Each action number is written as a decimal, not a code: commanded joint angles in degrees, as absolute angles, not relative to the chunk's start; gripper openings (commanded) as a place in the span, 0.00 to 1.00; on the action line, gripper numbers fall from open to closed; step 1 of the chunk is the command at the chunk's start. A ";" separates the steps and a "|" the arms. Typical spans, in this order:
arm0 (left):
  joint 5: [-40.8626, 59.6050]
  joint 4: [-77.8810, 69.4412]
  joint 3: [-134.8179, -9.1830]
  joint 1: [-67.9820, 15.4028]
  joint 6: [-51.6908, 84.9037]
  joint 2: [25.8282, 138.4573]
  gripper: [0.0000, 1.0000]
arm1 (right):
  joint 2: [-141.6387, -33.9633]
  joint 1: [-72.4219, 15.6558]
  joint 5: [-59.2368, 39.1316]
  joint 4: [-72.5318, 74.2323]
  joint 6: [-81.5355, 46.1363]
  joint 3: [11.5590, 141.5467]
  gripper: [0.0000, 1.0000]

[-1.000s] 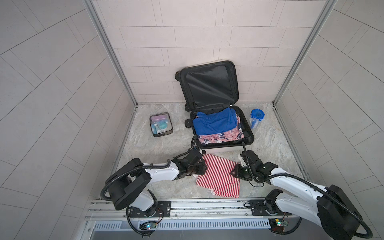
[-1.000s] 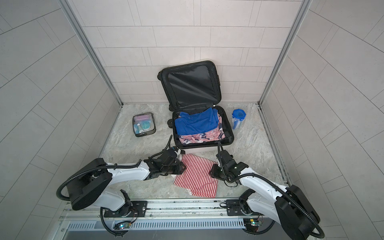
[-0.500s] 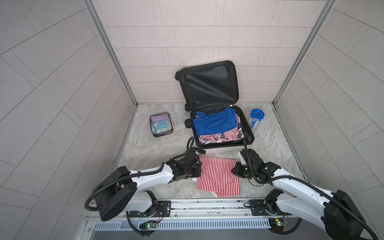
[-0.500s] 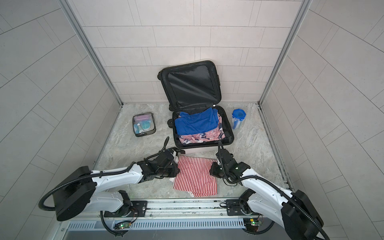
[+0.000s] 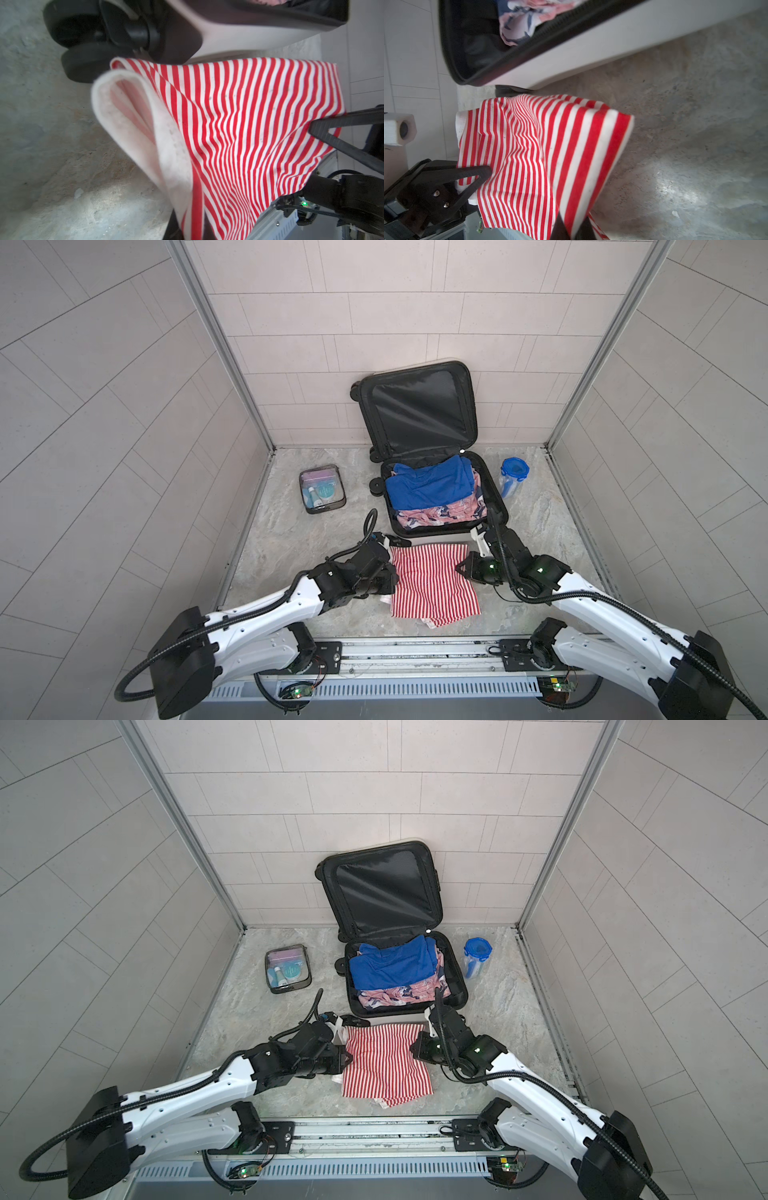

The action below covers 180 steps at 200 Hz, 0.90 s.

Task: Pack the luggage
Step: 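Lift the striped cloth with both grippers and carry it over the suitcase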

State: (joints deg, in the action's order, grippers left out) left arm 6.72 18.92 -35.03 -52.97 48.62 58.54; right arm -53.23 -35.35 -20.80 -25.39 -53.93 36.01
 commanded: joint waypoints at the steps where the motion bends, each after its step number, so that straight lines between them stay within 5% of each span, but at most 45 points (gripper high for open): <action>1: 5.08 24.10 -40.11 -53.46 48.04 55.57 0.00 | -52.11 -35.58 -20.27 -28.76 -52.09 41.75 0.00; 74: -5.52 26.45 -58.01 -51.92 39.33 63.06 0.00 | -61.54 -28.53 -19.69 -30.34 -41.46 61.28 0.00; 180: 2.72 24.66 -86.26 -35.80 26.68 94.42 0.00 | -94.49 -14.69 -25.55 -32.63 -34.59 93.25 0.00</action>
